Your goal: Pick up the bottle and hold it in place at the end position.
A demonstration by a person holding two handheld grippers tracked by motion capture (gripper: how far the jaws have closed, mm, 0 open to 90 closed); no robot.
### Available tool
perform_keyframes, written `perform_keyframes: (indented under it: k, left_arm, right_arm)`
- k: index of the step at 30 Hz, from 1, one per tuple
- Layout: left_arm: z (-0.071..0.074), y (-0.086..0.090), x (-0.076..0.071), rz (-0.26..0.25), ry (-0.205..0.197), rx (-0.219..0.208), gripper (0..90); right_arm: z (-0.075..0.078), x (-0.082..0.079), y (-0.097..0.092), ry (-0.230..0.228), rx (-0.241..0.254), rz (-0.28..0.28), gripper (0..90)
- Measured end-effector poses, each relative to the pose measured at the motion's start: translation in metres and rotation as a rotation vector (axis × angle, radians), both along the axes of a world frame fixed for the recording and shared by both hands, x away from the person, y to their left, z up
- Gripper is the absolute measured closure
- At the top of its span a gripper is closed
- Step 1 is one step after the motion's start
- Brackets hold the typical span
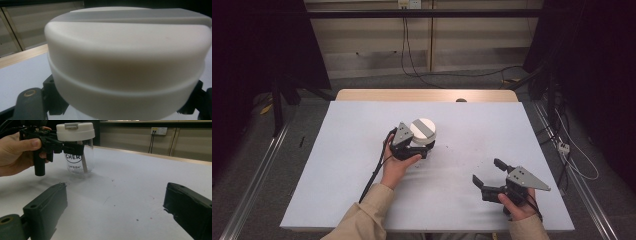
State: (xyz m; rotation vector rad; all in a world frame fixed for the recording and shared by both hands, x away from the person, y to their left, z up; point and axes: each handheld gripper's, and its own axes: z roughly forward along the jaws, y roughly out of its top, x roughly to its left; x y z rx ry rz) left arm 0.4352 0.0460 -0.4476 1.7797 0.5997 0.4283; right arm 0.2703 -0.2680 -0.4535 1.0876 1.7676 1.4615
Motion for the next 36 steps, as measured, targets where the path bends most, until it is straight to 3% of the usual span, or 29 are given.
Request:
perform_keyframes:
  k: [25, 36]
  left_arm:
    - [-0.008, -0.009, 0.009, 0.007, -0.020, 0.003, 18.4]
    - [-0.012, -0.017, 0.011, 0.005, -0.030, 0.040, 18.4]
  right_arm:
    - [-0.001, 0.001, 0.000, 0.003, -0.001, -0.005, 4.9]
    - [-0.002, 0.002, -0.002, 0.002, -0.011, -0.011, 4.8]
